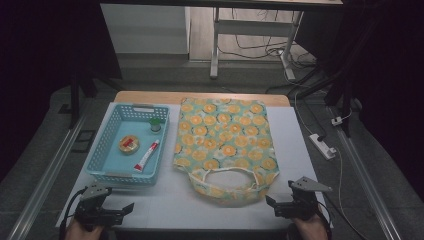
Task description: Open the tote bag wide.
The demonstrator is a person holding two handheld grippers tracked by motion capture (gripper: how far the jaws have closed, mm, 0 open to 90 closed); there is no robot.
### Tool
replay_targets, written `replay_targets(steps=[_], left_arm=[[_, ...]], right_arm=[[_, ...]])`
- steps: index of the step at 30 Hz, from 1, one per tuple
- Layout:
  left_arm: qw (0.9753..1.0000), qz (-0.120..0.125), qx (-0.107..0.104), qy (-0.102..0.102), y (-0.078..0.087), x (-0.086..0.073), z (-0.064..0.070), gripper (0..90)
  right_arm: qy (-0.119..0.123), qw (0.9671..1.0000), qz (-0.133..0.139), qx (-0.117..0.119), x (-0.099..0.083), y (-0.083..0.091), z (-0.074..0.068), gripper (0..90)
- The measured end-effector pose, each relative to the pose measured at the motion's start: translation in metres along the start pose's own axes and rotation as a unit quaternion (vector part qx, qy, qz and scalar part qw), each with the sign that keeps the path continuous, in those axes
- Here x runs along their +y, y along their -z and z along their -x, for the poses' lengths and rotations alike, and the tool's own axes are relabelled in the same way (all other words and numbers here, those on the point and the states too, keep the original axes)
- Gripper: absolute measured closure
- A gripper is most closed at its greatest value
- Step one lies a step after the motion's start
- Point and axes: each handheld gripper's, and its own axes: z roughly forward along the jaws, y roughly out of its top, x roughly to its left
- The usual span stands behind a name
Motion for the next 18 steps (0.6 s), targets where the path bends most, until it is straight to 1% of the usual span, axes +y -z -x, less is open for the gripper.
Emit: replay_targets(steps=[4, 6, 12, 18], left_arm=[[0.9999, -0.004, -0.007, -0.007, -0.0008, 0.0005, 0.0005, 1.3], [0.9999, -0.007, -0.006, -0.011, -0.0014, 0.0009, 0.0015, 1.3], [0.9998, -0.013, -0.009, -0.010, -0.0026, 0.0018, 0.0010, 1.4], [0.9999, -0.011, -0.010, -0.008, -0.0026, 0.0014, 0.0003, 1.3]], right_arm=[[-0.001, 1.0000, 0.000, -0.001, -0.0001, 0.0002, 0.0003, 0.0], [-0.003, 1.0000, 0.001, 0.000, -0.0001, 0.0004, 0.0007, 0.0], [-0.005, 1.0000, 0.002, 0.002, -0.0004, 0.0003, 0.0016, 0.0], [-0.002, 1.0000, 0.000, 0.003, 0.0001, -0.0001, 0.0011, 0.0]])
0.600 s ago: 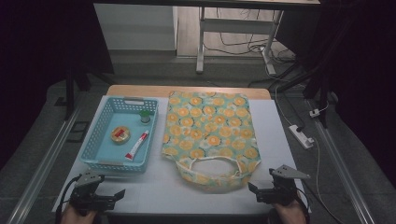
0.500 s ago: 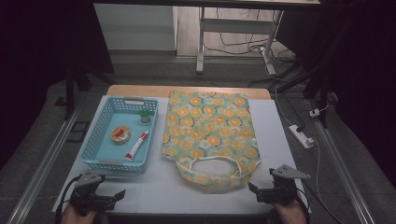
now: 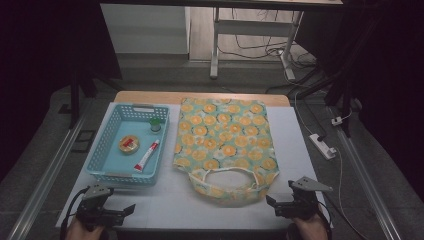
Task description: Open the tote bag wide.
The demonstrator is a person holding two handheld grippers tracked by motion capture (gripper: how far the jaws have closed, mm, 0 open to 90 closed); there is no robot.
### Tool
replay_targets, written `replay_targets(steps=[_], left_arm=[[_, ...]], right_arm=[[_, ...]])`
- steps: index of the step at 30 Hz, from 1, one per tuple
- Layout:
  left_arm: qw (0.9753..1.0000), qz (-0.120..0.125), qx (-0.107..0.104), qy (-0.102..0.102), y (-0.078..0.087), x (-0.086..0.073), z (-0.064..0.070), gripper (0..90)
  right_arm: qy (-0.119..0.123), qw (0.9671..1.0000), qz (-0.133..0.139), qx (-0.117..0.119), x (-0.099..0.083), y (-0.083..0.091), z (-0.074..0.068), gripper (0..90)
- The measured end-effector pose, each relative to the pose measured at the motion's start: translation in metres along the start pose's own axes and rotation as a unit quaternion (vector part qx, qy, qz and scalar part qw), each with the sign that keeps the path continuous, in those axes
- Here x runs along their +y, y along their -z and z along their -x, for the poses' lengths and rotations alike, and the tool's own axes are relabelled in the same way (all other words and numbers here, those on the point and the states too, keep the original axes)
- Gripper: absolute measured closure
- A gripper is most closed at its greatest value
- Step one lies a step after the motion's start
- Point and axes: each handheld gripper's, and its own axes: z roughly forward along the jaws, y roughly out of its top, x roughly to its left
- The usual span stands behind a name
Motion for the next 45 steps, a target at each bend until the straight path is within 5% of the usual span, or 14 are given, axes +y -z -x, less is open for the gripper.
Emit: replay_targets(steps=[18, 31, 45], left_arm=[[1.0000, -0.003, 0.002, -0.005, 0.000, 0.000, 0.001, 1.3], [1.0000, -0.003, 0.002, -0.002, 0.000, 0.000, 0.001, 1.2], [1.0000, -0.006, 0.001, 0.001, -0.001, 0.000, 0.000, 1.2]], right_arm=[[0.019, 0.9998, -0.002, 0.006, 0.006, -0.001, -0.005, 0.0], [0.064, 0.9974, 0.000, 0.034, 0.015, -0.003, -0.020, 0.0], [0.075, 0.9943, -0.022, 0.072, 0.024, -0.015, -0.034, 0.0]])
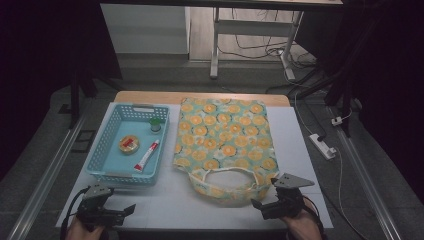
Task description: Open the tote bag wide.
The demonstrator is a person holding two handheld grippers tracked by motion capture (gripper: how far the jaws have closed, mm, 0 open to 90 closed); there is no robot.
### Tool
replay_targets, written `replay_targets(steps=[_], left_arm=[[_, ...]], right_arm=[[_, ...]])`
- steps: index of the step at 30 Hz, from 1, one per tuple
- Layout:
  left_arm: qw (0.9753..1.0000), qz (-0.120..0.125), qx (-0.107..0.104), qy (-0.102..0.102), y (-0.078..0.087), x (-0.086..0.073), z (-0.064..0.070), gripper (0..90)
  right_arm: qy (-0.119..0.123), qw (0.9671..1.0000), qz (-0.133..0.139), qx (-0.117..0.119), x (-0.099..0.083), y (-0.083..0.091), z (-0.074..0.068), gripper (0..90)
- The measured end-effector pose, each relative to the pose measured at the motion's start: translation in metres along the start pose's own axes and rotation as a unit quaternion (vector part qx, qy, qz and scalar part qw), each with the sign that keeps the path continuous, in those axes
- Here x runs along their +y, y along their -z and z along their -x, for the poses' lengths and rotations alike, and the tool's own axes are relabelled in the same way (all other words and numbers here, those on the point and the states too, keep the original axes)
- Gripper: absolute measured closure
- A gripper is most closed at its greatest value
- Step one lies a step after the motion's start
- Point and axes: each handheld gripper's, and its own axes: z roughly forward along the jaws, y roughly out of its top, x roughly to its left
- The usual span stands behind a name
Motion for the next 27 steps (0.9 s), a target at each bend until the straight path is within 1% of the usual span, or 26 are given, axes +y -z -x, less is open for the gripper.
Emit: replay_targets(steps=[2, 5, 6, 7, 11, 13, 15, 19, 22, 27], left_arm=[[1.0000, 0.000, 0.000, 0.000, 0.000, 0.000, 0.000, 1.2], [1.0000, 0.000, 0.000, 0.000, 0.000, 0.000, 0.000, 1.2], [1.0000, 0.000, 0.000, 0.000, 0.000, 0.000, 0.000, 1.2], [1.0000, 0.000, 0.000, 0.000, 0.000, 0.000, 0.000, 1.3], [1.0000, 0.000, 0.000, 0.001, 0.000, 0.000, 0.000, 1.3], [1.0000, 0.000, -0.001, 0.000, 0.000, 0.000, 0.000, 1.3], [1.0000, 0.000, -0.001, 0.000, 0.000, 0.000, 0.000, 1.3], [1.0000, 0.000, 0.000, 0.000, 0.000, 0.000, 0.000, 1.3], [1.0000, -0.001, 0.000, 0.000, 0.000, 0.000, 0.000, 1.3], [1.0000, -0.001, 0.000, 0.000, 0.000, 0.000, 0.000, 1.3]], right_arm=[[0.007, 1.0000, -0.006, 0.001, 0.002, -0.003, -0.003, 0.0], [0.008, 0.9999, -0.011, 0.004, 0.005, -0.006, -0.006, 0.0], [0.010, 0.9998, -0.013, 0.007, 0.006, -0.008, -0.006, 0.0], [0.012, 0.9997, -0.015, 0.015, 0.008, -0.009, -0.008, 0.0], [0.017, 0.9994, -0.021, 0.024, 0.012, -0.012, -0.011, 0.0], [0.024, 0.9990, -0.023, 0.029, 0.015, -0.015, -0.013, 0.0], [0.034, 0.9982, -0.029, 0.039, 0.019, -0.020, -0.017, 0.0], [0.043, 0.9973, -0.037, 0.047, 0.023, -0.027, -0.022, 0.0], [0.052, 0.9959, -0.050, 0.056, 0.027, -0.036, -0.027, 0.0], [0.059, 0.9943, -0.058, 0.067, 0.029, -0.044, -0.032, 0.0]])
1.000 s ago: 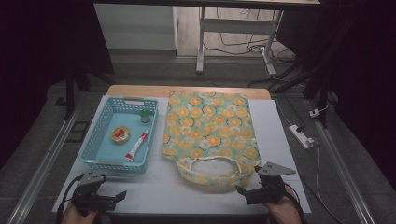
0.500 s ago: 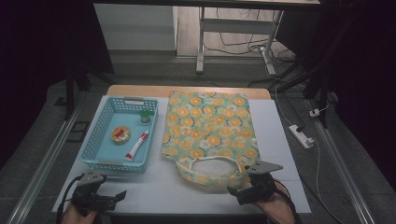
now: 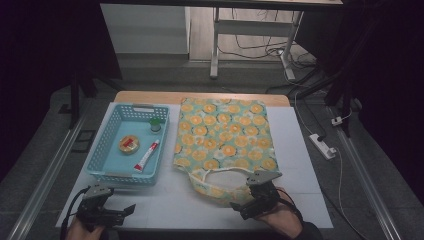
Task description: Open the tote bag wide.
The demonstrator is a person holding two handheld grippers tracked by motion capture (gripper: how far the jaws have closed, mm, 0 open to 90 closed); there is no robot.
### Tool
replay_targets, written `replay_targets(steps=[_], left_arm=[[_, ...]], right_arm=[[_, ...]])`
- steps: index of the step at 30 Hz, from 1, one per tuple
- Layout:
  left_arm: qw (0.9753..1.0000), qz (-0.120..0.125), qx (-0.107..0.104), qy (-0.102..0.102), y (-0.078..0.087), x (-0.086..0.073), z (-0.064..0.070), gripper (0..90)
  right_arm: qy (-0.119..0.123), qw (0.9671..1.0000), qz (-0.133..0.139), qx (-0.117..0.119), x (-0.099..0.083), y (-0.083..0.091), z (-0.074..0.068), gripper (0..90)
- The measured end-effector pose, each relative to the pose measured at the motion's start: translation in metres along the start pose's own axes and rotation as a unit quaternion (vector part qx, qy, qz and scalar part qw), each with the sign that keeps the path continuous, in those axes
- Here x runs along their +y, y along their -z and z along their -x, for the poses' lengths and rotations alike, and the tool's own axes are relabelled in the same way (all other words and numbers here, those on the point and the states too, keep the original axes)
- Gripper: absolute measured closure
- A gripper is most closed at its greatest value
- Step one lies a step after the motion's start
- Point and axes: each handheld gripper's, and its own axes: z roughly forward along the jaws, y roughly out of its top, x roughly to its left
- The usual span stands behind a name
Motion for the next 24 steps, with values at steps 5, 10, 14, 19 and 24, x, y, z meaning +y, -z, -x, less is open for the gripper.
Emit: replay_targets(steps=[5, 10, 14, 19, 24], left_arm=[[1.0000, -0.001, -0.001, 0.000, 0.000, 0.000, 0.000, 1.4], [1.0000, -0.002, 0.000, -0.001, 0.000, 0.000, 0.000, 1.4], [1.0000, -0.002, 0.001, -0.001, -0.001, 0.000, 0.000, 1.5], [1.0000, -0.004, 0.002, -0.001, -0.001, 0.000, 0.000, 1.5], [1.0000, -0.004, 0.002, 0.002, -0.001, 0.000, 0.000, 1.7]], right_arm=[[0.013, 0.9998, -0.009, 0.011, 0.002, -0.009, -0.004, 2.0], [0.023, 0.9995, -0.013, 0.019, 0.004, -0.012, -0.005, 11.6], [0.035, 0.9988, -0.025, 0.025, 0.006, -0.015, -0.005, 24.8], [0.047, 0.9974, -0.049, 0.024, 0.007, -0.019, -0.003, 40.5], [0.054, 0.9965, -0.058, 0.025, 0.009, -0.018, -0.002, 64.1]])
